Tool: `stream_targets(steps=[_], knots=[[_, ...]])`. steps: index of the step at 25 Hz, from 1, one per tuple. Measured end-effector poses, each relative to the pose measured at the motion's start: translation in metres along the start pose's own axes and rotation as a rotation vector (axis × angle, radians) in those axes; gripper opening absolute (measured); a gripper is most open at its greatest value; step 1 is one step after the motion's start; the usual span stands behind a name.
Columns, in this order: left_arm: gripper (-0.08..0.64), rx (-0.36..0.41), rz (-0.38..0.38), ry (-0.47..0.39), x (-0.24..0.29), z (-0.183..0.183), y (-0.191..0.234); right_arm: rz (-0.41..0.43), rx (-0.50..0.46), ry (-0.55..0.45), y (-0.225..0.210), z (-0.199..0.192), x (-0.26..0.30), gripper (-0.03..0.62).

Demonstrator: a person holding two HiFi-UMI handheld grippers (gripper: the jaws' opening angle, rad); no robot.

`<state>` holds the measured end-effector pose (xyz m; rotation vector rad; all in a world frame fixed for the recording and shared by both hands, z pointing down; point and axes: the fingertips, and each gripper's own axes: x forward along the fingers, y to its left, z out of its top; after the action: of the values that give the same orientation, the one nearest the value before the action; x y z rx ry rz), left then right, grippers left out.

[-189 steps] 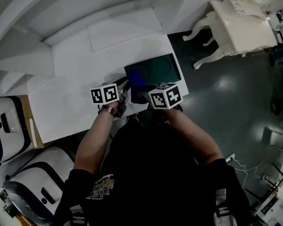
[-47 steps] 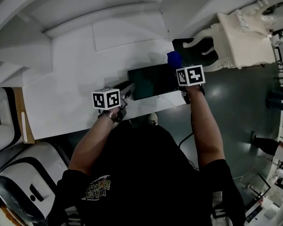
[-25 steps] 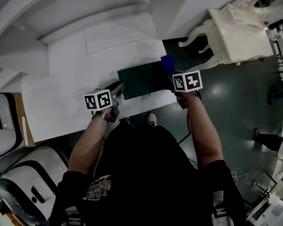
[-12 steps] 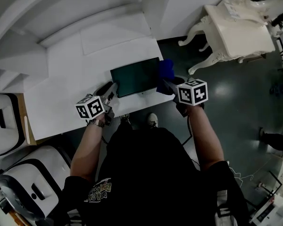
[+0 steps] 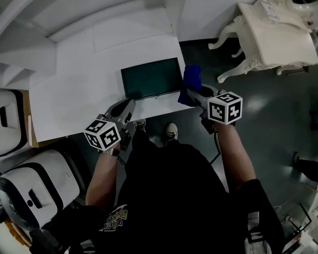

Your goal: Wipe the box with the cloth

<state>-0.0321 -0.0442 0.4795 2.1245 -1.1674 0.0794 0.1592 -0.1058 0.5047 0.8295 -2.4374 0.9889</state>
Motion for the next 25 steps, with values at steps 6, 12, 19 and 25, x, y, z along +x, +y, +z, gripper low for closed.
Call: stream_targets(steps=[6,12,19,25], knots=[[0.002,0.041,0.041,-0.014,-0.013,-0.022,-0.035,0.104,-0.063,0.005,0.019,-0.006,-0.008,0.095],[0.002,0.056,0.042,-0.027,-0.037,-0.036,-0.058,0.156,-0.081,0.025,0.04,-0.025,-0.005,0.094],[0.002,0.075,0.0,-0.022,-0.054,-0.039,-0.061,0.151,-0.097,0.029,0.068,-0.035,-0.002,0.094],[0.002,0.101,-0.067,0.001,-0.073,-0.04,-0.058,0.1,-0.075,0.007,0.095,-0.05,-0.001,0.094]])
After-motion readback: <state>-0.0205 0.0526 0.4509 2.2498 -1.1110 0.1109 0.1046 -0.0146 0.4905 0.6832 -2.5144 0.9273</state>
